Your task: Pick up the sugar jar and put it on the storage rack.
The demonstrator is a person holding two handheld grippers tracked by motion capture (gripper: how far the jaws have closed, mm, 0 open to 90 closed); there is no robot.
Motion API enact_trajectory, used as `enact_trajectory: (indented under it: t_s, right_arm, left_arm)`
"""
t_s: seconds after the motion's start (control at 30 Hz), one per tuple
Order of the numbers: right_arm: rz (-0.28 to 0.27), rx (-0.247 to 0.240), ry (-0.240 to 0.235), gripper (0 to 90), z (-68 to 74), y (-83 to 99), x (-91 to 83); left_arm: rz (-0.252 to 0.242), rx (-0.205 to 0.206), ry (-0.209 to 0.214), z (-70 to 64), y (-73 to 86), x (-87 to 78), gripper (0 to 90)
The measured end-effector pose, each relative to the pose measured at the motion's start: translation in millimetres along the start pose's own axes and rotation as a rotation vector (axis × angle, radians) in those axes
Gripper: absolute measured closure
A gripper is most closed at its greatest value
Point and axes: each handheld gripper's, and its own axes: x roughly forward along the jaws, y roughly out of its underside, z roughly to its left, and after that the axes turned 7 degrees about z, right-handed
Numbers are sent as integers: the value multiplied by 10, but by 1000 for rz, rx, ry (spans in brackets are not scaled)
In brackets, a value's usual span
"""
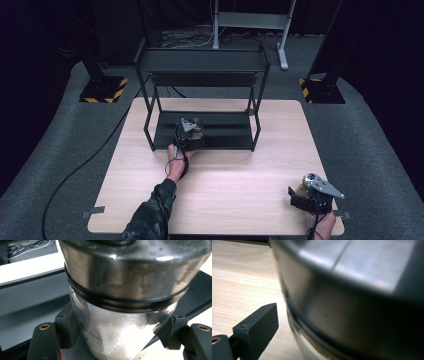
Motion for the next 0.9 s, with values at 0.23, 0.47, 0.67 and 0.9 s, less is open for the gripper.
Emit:
enact_trajectory:
  t_s: [0.23,0.47,0.67,0.9]
  right_arm:
    - [-1,0,-1,20,-3,2,0]
    - [-1,0,-2,20,-6,2,0]
    - [-2,1,-3,20,-8,3,0]
    - [-2,2,-4,20,-9,3,0]
  left_arm:
    - [8,4,-8,-20,-35,51,298]
    - [17,7,-6,-41,-70,111,298]
    - [23,3,-8,-36,-112,160,298]
    - [30,9,-9,-41,-138,184,298]
